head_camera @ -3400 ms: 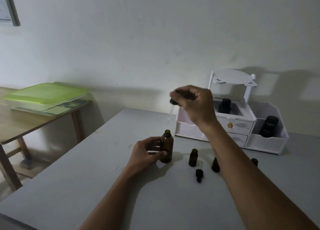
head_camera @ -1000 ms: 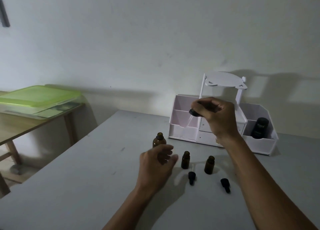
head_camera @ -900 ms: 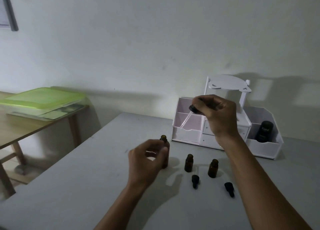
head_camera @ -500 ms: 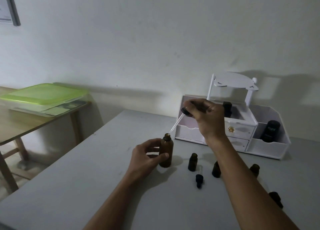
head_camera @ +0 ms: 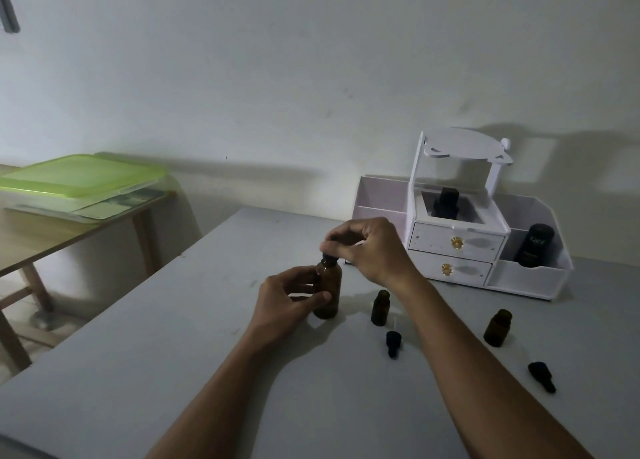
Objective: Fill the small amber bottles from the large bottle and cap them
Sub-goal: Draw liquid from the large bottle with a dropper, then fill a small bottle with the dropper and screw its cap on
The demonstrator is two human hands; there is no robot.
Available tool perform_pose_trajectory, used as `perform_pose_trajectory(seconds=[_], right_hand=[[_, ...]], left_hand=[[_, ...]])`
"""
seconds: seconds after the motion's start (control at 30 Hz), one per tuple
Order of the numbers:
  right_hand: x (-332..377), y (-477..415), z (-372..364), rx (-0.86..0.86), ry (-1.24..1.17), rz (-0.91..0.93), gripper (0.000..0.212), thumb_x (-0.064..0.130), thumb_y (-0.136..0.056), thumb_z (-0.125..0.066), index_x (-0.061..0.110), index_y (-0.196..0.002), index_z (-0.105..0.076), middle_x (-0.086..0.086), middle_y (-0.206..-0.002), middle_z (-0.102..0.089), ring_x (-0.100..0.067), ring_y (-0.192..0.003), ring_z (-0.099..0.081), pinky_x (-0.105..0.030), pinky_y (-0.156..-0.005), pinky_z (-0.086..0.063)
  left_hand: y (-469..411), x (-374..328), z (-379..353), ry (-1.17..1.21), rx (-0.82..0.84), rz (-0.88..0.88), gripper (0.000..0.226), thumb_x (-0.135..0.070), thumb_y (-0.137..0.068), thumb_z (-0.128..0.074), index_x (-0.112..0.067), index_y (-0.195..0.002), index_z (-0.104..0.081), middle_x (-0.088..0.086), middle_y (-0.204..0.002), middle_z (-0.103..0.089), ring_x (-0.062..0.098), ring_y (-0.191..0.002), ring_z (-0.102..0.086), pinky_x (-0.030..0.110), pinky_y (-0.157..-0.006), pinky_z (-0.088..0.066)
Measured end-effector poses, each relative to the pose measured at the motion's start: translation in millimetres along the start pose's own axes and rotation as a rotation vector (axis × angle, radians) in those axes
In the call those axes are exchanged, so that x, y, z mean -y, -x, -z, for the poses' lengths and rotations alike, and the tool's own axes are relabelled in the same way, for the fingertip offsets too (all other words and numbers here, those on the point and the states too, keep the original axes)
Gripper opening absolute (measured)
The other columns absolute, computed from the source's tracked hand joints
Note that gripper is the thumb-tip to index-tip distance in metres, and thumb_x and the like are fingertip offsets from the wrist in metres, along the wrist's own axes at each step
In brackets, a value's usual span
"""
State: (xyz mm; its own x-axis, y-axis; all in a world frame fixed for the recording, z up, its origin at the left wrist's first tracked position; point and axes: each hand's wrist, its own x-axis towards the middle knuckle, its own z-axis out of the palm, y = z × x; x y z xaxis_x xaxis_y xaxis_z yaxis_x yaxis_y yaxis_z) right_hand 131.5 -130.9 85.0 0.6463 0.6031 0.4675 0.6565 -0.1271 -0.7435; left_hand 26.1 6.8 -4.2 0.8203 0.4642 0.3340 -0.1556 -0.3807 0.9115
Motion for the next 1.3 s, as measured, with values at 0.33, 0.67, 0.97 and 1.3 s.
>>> perform_pose_trajectory(seconds=[0.33, 0.67, 0.97, 1.3], right_hand=[[4, 12, 15, -0.020, 0.046, -0.026, 0.034, 0.026, -0.077, -0.085, 0.018, -0.109, -0.076, 0.007, -0.095, -0.076, -0.003, -0.082, -0.071, -0.007, -0.072, -0.052], [-21, 91, 64, 0.433, 0.547, -0.052, 0.037, 0.006, -0.082, -0.072, 0.032, -0.108, -0.073, 0.014, -0.119, -0.065, 0.006, -0.105, -0.057, -0.017, -0.084, -0.049], [-40, 110, 50, 0.495, 0.740, 0.069, 0.027, 0.021, -0.096, -0.063, 0.030, -0.120, -0.069, 0.008, -0.135, -0.057, -0.010, -0.117, -0.051, -0.025, -0.097, -0.045], [-26, 63, 79, -0.126, 0.106, -0.046, 0.012, 0.015, -0.080, -0.081, 0.018, -0.090, -0.078, 0.010, -0.083, -0.076, -0.003, -0.078, -0.072, -0.014, -0.074, -0.057]], left_hand=[[8, -9, 0, -0.090, -0.108, -0.067, 0.052, -0.019, -0.076, -0.084, -0.018, -0.125, -0.066, -0.005, -0.107, -0.072, 0.008, -0.097, -0.069, 0.028, -0.079, -0.060], [49, -33, -30, -0.143, -0.045, -0.072, 0.019, -0.021, -0.082, -0.078, -0.024, -0.101, -0.076, -0.013, -0.089, -0.074, -0.004, -0.081, -0.068, 0.010, -0.071, -0.054], [38, -31, -72, -0.223, 0.141, 0.026, 0.047, -0.014, -0.090, -0.069, -0.015, -0.136, -0.058, 0.002, -0.133, -0.064, 0.008, -0.106, -0.064, 0.017, -0.089, -0.051], [21, -29, -91, -0.175, 0.081, 0.107, 0.057, -0.015, -0.082, -0.078, -0.015, -0.135, -0.058, 0.003, -0.133, -0.063, 0.009, -0.101, -0.065, 0.033, -0.101, -0.052]])
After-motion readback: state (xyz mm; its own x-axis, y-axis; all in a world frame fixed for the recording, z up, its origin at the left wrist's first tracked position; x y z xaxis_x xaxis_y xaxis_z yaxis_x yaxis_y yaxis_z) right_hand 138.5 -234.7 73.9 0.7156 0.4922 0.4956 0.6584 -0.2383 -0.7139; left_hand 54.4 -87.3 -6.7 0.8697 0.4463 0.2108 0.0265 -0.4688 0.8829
